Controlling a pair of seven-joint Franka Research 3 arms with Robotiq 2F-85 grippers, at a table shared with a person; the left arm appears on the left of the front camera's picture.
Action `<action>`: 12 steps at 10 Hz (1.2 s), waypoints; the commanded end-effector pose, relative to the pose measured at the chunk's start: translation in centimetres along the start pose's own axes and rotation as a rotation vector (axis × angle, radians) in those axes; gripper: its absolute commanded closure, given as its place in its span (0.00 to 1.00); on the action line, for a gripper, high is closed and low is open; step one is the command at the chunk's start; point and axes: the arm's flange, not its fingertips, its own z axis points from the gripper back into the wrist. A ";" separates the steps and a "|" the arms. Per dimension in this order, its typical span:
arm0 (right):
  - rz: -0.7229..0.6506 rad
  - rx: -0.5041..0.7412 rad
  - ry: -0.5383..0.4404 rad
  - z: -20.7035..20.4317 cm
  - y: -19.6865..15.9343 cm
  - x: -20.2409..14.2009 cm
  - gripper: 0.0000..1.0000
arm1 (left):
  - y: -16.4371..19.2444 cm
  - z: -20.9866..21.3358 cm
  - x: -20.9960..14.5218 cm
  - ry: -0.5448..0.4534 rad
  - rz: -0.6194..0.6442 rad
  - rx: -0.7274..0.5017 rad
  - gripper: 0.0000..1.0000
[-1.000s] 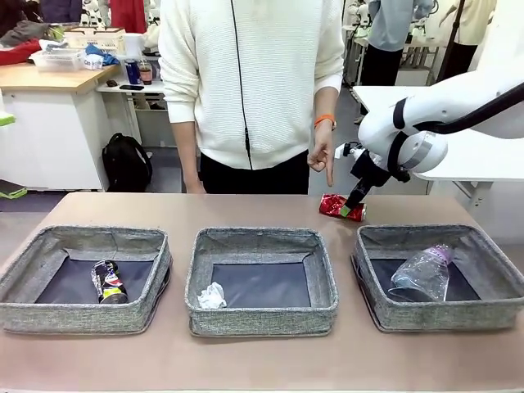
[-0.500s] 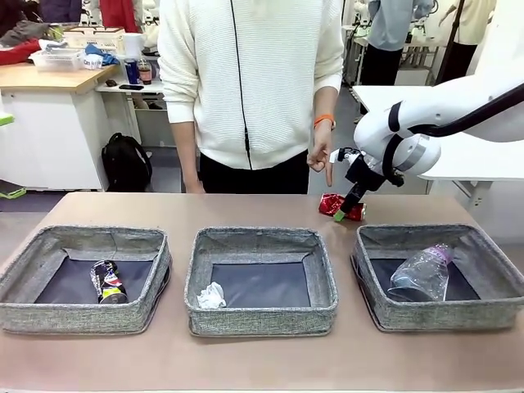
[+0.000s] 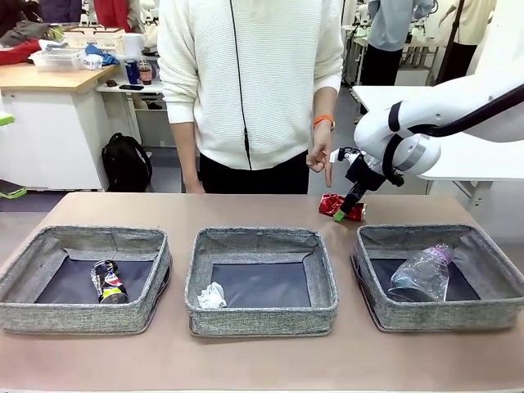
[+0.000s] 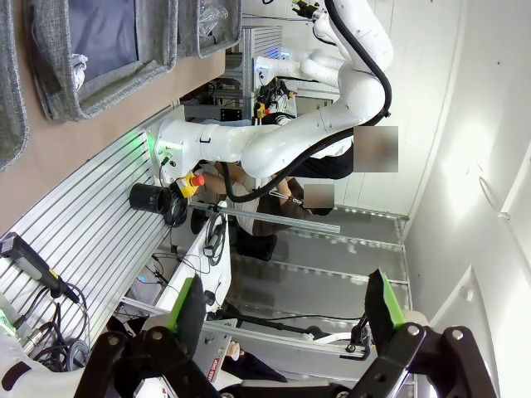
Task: Sort the waste into the appropriate baskets.
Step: Pick up the waste item pointed out by the person.
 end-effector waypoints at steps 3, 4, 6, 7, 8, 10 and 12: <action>0.023 0.000 -0.013 0.2 0.0 -0.1 1.00 | 0.0 -0.2 -0.1 -0.011 -0.019 -0.003 0.00; 0.027 -0.004 -0.003 0.2 0.0 -0.2 1.00 | 0.0 -0.2 -0.1 -0.011 -0.019 -0.003 0.00; 0.037 -0.001 0.008 0.4 0.1 -0.2 1.00 | 0.0 -0.2 -0.1 -0.011 -0.019 -0.003 0.00; 0.030 0.005 0.010 0.4 0.1 -0.2 1.00 | 0.0 -0.2 -0.1 -0.011 -0.019 -0.003 0.00; -0.002 0.011 0.022 0.4 0.0 -0.2 0.72 | 0.0 -0.2 -0.1 -0.011 -0.019 -0.003 0.00; -0.011 0.004 0.038 0.7 0.0 -0.3 0.65 | 0.0 -0.2 -0.1 -0.011 -0.019 -0.003 0.00; -0.061 -0.043 0.093 3.5 1.2 -0.2 0.65 | 0.0 -0.2 -0.1 -0.011 -0.019 -0.003 0.00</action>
